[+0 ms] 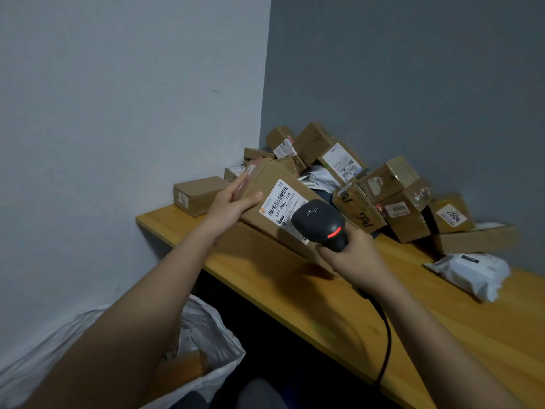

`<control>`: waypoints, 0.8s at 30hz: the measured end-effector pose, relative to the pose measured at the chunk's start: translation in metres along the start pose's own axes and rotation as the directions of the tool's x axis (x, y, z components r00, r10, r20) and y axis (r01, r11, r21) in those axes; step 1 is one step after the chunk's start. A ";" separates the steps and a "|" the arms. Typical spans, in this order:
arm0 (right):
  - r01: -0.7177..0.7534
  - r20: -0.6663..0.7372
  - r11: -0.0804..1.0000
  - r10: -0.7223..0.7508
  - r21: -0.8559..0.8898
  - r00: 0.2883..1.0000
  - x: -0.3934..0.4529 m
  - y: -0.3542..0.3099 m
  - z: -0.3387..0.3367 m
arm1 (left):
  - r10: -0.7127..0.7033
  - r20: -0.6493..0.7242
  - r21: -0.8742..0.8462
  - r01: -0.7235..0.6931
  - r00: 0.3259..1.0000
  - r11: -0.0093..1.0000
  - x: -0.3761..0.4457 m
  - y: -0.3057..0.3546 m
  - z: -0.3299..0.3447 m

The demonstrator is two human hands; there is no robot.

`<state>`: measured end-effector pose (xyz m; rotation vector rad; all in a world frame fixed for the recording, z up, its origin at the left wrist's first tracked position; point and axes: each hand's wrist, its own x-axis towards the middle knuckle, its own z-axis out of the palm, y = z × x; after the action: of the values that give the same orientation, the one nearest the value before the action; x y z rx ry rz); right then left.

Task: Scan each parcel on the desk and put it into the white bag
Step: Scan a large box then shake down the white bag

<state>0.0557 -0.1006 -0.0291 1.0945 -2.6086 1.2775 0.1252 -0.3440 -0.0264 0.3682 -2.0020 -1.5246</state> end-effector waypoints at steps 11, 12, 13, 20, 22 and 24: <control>0.117 0.093 0.985 -0.106 -0.130 0.990 -0.015 -0.017 -0.012 | 0.002 0.048 0.039 -0.004 0.999 0.999 -0.007 0.005 -0.002; 0.116 0.091 0.984 -0.104 -0.138 0.990 -0.016 -0.017 -0.012 | 0.005 0.049 0.032 -0.007 0.999 0.999 -0.007 0.005 -0.002; 0.114 0.089 0.982 -0.102 -0.149 0.991 -0.015 -0.018 -0.013 | 0.009 0.049 0.026 -0.011 0.999 1.000 -0.007 0.005 -0.003; 0.098 0.095 0.981 -0.083 -0.164 0.992 -0.015 -0.020 -0.014 | 0.008 0.059 0.014 -0.009 0.998 1.000 -0.006 0.005 -0.004; 0.098 0.095 0.984 -0.085 -0.146 0.992 -0.015 -0.021 -0.015 | 0.004 0.058 0.021 -0.005 0.998 1.000 -0.007 0.006 -0.005; 0.098 0.098 0.988 -0.087 -0.122 0.991 -0.016 -0.022 -0.015 | 0.005 0.066 0.030 -0.007 0.998 1.000 -0.008 0.006 -0.005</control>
<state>0.0777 -0.0898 -0.0093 1.2639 -2.6263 1.0512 0.1351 -0.3420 -0.0217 0.3281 -2.0773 -1.5225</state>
